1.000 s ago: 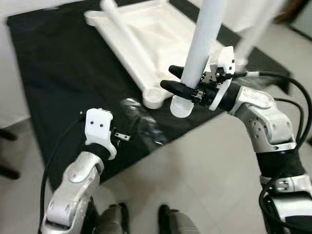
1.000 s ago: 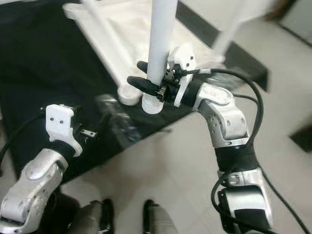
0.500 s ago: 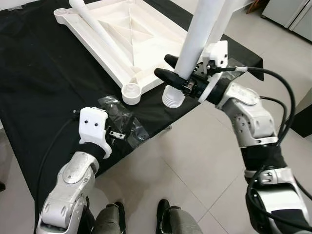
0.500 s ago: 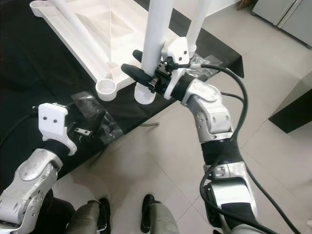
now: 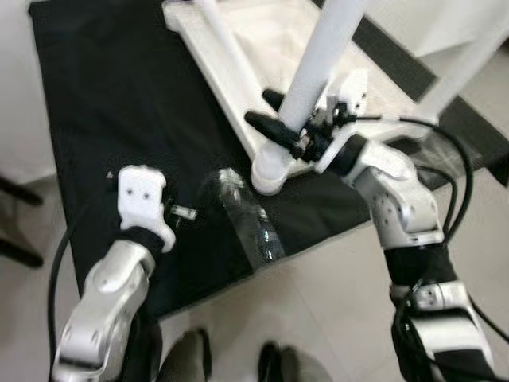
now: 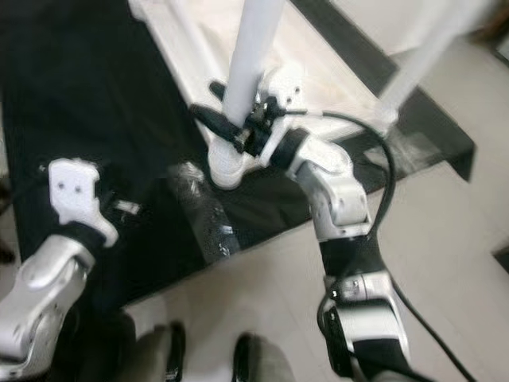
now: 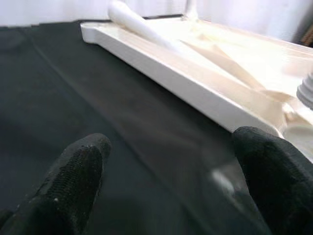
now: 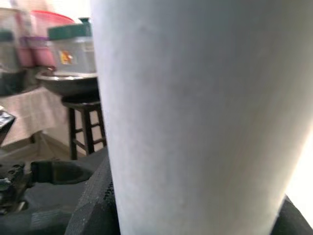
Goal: Building children table
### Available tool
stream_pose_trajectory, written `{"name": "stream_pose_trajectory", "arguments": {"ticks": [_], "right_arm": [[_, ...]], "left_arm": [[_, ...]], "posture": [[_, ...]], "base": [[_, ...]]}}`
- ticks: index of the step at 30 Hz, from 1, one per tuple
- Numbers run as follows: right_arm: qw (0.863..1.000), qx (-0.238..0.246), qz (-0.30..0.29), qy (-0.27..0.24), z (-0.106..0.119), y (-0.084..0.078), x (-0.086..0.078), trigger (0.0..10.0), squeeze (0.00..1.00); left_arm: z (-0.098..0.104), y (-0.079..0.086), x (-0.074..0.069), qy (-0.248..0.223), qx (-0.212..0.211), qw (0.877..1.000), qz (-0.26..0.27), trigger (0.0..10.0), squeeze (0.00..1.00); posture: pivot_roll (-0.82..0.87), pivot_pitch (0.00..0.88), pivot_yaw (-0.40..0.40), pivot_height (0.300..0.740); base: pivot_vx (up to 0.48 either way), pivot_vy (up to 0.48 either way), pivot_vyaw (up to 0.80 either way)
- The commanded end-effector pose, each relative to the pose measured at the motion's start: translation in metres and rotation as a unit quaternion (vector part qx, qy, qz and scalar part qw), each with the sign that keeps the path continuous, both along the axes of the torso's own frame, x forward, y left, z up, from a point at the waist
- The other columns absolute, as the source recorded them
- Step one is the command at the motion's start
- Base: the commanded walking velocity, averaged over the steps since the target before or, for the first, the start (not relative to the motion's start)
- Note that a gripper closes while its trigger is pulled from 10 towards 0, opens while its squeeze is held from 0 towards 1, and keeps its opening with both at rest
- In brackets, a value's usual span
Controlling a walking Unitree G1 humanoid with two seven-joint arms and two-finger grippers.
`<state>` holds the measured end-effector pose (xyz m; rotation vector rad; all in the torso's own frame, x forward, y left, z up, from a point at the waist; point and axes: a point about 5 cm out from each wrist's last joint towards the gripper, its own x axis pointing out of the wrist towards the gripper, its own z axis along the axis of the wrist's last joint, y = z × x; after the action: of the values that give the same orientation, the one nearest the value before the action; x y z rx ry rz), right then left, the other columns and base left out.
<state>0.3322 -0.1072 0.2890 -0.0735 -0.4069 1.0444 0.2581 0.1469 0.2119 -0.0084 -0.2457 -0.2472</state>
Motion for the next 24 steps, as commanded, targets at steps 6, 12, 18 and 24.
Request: {"name": "stream_pose_trajectory", "arguments": {"ticks": [6, 12, 18, 24], "right_arm": [[0.999, -0.049, 0.02, -0.013, -0.006, -0.005, -0.009, 10.0, 0.0], [0.988, -0.086, 0.129, 0.002, -0.014, -0.005, -0.027, 10.0, 0.0], [0.942, -0.165, 0.288, 0.052, -0.023, -0.021, -0.048, 10.0, 0.0], [0.928, -0.178, 0.324, 0.042, -0.014, -0.021, -0.04, 10.0, 0.0]], "left_arm": [[-0.003, -0.006, -0.001, 0.005, -0.008, 1.0, -0.019, 10.0, 0.0], [-0.009, -0.008, -0.003, 0.021, -0.01, 0.999, -0.03, 10.0, 0.0], [-0.031, 0.0, -0.015, 0.058, -0.006, 0.998, -0.03, 10.0, 0.0], [-0.042, -0.004, -0.029, 0.072, 0.011, 0.996, -0.046, 10.0, 0.0]], "posture": [[0.06, 0.278, -0.087, 0.74], [0.06, 0.285, -0.087, 0.74], [0.06, 0.309, -0.091, 0.74], [0.06, 0.346, -0.099, 0.74]], "base": [[0.348, 0.0, 0.13], [0.057, 0.0, 0.0], [0.0, 0.0, 0.0], [0.0, 0.0, 0.0]]}}
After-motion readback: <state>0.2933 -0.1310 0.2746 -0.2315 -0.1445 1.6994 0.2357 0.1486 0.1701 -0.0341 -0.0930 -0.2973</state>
